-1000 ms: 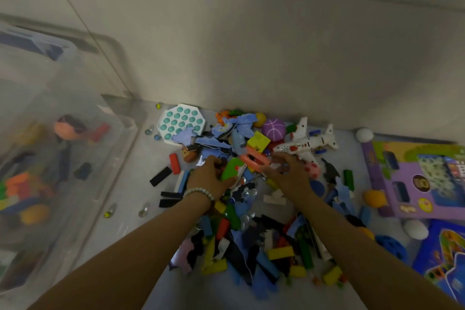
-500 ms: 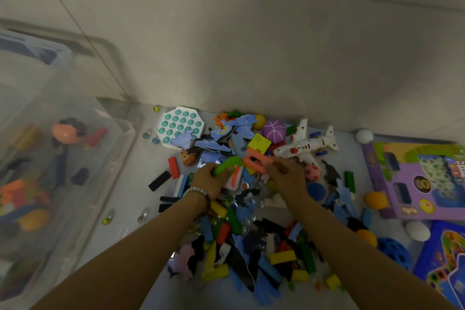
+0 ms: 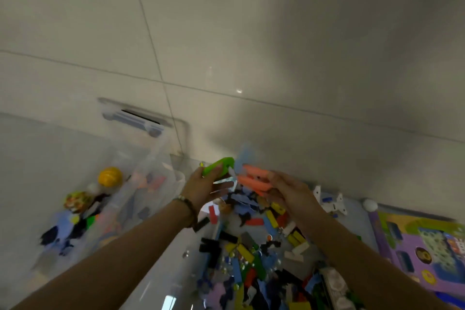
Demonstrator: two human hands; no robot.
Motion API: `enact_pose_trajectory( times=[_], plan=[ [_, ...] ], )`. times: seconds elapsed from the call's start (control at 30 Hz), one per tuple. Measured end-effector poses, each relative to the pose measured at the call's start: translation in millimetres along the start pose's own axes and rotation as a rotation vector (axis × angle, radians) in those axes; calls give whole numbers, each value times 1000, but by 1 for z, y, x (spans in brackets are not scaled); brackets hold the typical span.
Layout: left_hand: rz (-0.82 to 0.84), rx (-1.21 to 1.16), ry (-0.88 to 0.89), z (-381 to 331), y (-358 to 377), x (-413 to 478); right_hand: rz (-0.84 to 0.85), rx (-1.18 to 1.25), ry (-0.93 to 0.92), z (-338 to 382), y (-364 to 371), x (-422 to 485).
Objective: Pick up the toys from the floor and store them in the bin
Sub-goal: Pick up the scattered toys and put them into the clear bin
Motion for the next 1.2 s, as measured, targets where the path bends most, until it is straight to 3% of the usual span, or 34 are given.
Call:
enact_pose_trajectory(
  times=[0.27,0.4,0.53,0.63,0.8,1.07,1.2],
  plan=[
    [-246,5,149,-122,-129,-102,225,28,-2,69,204,52],
    [-389,-32,121,-118,-198,-145,261,71,80,54,283,78],
    [-470,-77,-8,-84,-237,-162,289,75,161,31,312,89],
    [-488,-33,-78,-72,-247,-159,325,-106,186,22,300,88],
    [-479,160,-32,-88,-228,-137,271,-158,149,31,238,85],
    [-148,556,98,-92,-91,-53,31,-329,177,37,60,47],
    [18,781,21,-41,-29,0,-126,-478,228,11,-31,14]
  ],
)
Point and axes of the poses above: each hand's wrist, its own x-axis towards the middle knuckle, its own y-axis out of the palm, z = x × y, the point moved 4 cm from there along x, towards the middle knuckle, and after that the axes turned 14 degrees about z, right-handed, at the moved point
